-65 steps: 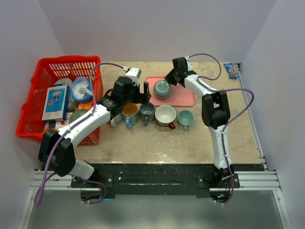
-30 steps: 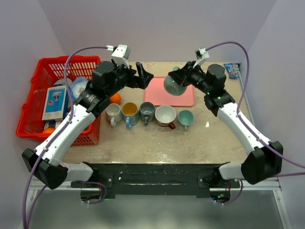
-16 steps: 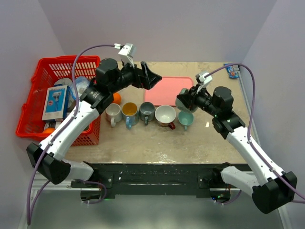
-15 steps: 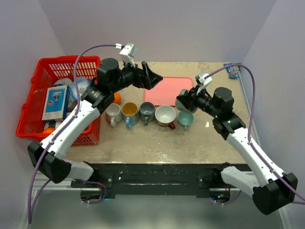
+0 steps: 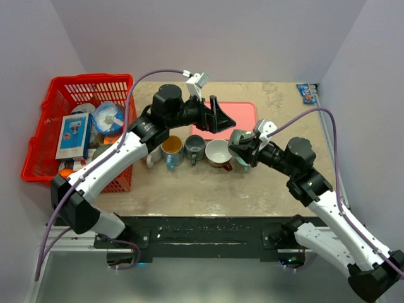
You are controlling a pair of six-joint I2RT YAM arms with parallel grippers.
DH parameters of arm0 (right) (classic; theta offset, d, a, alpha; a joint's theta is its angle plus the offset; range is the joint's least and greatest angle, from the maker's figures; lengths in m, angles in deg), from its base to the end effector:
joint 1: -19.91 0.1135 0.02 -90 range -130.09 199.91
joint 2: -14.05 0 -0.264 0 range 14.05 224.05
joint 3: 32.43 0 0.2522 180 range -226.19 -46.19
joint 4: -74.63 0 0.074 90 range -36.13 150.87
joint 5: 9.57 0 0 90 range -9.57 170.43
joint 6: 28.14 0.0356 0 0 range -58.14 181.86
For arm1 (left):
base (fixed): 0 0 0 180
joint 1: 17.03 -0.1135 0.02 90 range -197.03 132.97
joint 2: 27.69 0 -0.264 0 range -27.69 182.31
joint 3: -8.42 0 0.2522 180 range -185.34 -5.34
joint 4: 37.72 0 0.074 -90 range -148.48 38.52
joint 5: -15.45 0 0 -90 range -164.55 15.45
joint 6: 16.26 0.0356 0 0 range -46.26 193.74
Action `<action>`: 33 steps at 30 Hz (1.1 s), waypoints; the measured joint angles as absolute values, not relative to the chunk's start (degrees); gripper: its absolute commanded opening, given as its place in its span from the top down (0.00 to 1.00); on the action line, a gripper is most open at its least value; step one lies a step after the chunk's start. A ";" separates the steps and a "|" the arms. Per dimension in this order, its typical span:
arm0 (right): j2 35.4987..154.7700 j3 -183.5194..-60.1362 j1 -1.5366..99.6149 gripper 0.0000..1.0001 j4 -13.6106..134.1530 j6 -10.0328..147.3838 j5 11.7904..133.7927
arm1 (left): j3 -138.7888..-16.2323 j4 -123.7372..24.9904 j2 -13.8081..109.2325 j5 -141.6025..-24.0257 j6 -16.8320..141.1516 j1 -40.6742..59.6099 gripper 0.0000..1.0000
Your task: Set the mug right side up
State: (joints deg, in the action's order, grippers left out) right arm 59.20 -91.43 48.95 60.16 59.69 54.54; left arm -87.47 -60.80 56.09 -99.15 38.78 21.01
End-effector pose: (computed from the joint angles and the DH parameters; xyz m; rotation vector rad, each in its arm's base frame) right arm 0.1539 0.1032 0.3599 -0.7744 1.4314 0.7195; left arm 0.2605 -0.2227 0.4086 0.3937 1.8952 -1.2685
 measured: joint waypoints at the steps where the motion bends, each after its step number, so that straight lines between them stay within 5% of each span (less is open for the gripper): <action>1: 58.78 -90.66 50.04 1.00 60.16 58.53 55.57 | -87.47 -60.80 56.09 -99.28 38.52 21.73 0.10; 8: 58.72 -87.30 53.04 1.00 58.67 53.70 60.44 | -87.51 -60.91 56.64 -99.42 36.66 23.96 0.33; 18: 60.44 -86.99 53.67 1.00 59.19 51.27 63.26 | -89.44 -67.84 62.76 -96.77 36.88 27.04 0.46; 28: 62.37 -86.99 53.93 1.00 59.24 50.64 65.62 | -93.68 -72.45 65.54 -92.55 38.50 29.71 0.52; 33: 62.94 -86.99 54.13 1.00 59.13 50.70 67.46 | -94.29 -73.87 66.28 -89.27 39.30 30.61 0.44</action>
